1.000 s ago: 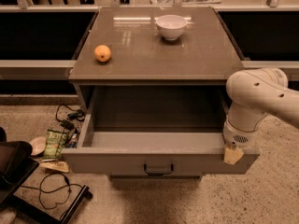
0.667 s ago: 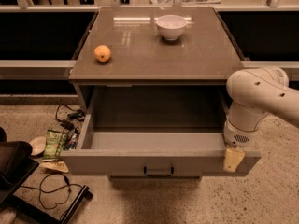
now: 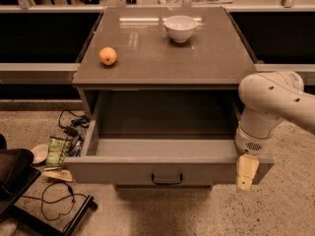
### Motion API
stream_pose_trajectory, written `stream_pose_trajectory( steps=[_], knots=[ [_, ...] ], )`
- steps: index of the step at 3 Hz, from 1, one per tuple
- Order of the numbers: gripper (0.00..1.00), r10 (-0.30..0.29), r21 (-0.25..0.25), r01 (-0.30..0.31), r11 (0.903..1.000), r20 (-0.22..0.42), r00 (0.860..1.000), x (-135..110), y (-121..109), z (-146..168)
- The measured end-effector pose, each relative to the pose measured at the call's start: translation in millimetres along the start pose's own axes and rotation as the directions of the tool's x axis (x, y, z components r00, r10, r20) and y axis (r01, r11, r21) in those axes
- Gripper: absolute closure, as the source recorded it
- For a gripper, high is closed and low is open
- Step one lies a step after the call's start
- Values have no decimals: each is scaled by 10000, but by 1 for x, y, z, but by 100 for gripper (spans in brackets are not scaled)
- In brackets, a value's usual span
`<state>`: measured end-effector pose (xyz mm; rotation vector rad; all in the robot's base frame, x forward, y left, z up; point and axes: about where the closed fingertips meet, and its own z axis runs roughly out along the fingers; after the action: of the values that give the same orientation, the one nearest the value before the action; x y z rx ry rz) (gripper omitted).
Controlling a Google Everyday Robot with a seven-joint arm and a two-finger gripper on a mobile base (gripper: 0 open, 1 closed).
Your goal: Open top drawer
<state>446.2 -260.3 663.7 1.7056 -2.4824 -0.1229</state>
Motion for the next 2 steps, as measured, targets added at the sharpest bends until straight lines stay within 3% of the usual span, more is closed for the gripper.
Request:
stream_pose_trajectory(
  steps=[2],
  knots=[
    [0,-598,-1044,648,9924,503,9969,-45,41,16]
  ],
)
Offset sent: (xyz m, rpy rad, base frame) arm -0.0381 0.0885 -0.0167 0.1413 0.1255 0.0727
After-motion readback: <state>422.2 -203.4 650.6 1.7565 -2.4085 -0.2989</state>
